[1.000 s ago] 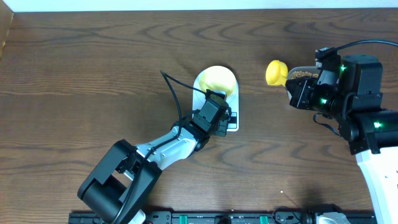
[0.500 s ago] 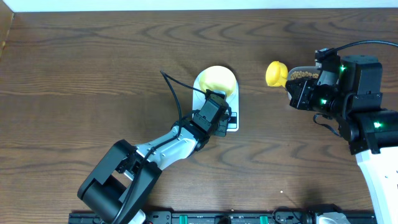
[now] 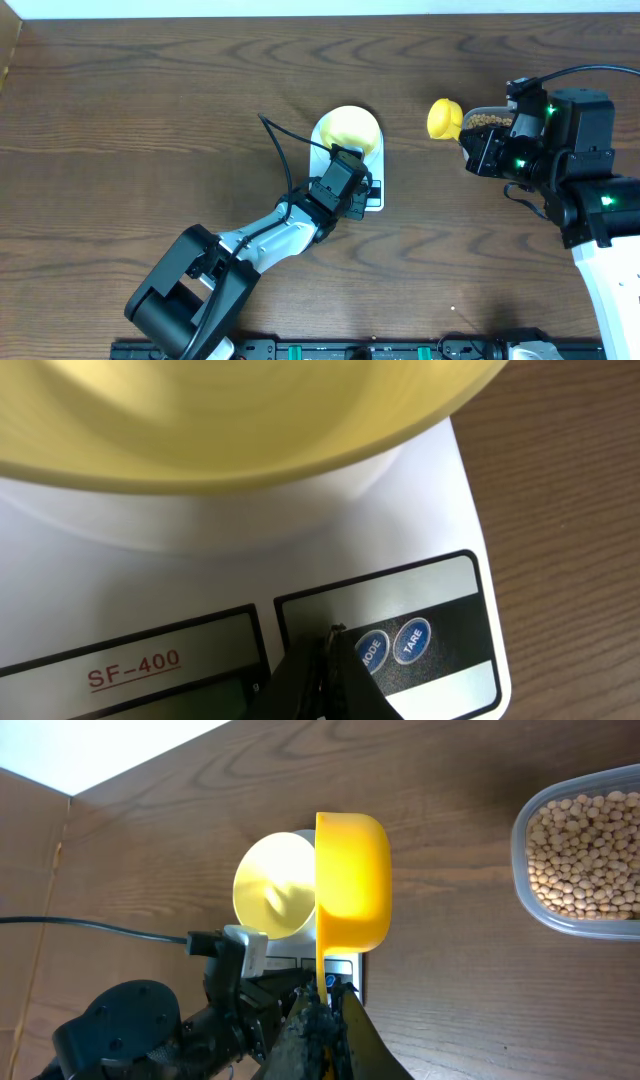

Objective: Scoop item into bowl and weigh 50g on scale

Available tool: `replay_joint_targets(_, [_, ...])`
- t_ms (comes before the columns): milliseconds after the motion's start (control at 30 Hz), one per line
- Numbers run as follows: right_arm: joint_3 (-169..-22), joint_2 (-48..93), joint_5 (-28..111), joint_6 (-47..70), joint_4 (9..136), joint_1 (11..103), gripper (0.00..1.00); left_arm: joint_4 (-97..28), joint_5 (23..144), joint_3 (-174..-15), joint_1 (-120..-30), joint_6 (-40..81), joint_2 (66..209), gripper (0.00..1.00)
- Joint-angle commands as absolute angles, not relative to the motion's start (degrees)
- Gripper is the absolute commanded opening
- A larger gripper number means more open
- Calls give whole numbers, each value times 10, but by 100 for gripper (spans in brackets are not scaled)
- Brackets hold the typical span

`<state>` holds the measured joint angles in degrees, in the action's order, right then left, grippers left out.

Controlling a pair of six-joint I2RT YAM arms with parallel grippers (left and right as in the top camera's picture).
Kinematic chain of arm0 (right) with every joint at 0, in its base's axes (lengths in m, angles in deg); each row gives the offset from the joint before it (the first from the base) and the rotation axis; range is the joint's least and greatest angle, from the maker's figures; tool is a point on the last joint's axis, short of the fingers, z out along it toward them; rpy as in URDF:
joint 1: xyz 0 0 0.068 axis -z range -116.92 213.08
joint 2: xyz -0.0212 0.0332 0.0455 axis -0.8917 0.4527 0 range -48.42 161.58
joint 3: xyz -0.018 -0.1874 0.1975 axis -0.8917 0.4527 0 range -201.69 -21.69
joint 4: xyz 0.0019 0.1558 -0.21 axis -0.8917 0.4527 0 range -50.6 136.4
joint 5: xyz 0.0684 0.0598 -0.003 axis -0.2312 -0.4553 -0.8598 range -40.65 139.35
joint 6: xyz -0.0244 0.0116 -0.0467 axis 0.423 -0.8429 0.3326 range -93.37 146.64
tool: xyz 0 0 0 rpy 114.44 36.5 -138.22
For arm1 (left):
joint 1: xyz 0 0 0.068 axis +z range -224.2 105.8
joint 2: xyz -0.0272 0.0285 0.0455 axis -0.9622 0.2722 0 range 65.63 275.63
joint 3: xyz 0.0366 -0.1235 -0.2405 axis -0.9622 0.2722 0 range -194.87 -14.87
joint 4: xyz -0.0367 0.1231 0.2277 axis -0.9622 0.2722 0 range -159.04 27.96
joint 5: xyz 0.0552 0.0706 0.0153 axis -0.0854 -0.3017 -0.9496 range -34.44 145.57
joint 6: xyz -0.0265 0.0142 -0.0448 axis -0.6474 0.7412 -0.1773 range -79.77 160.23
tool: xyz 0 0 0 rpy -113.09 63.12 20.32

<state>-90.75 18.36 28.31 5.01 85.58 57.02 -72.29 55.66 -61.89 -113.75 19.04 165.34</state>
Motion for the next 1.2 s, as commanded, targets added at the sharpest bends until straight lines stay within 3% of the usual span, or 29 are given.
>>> replay_joint_targets(0, [-921, 179, 280, 59, 860, 574, 1, -687, 549, -604, -1137, 185, 1681, 7])
replay_joint_targets(1167, [-921, 179, 280, 59, 864, 574, 1, -674, 548, -601, -1137, 185, 1693, 7])
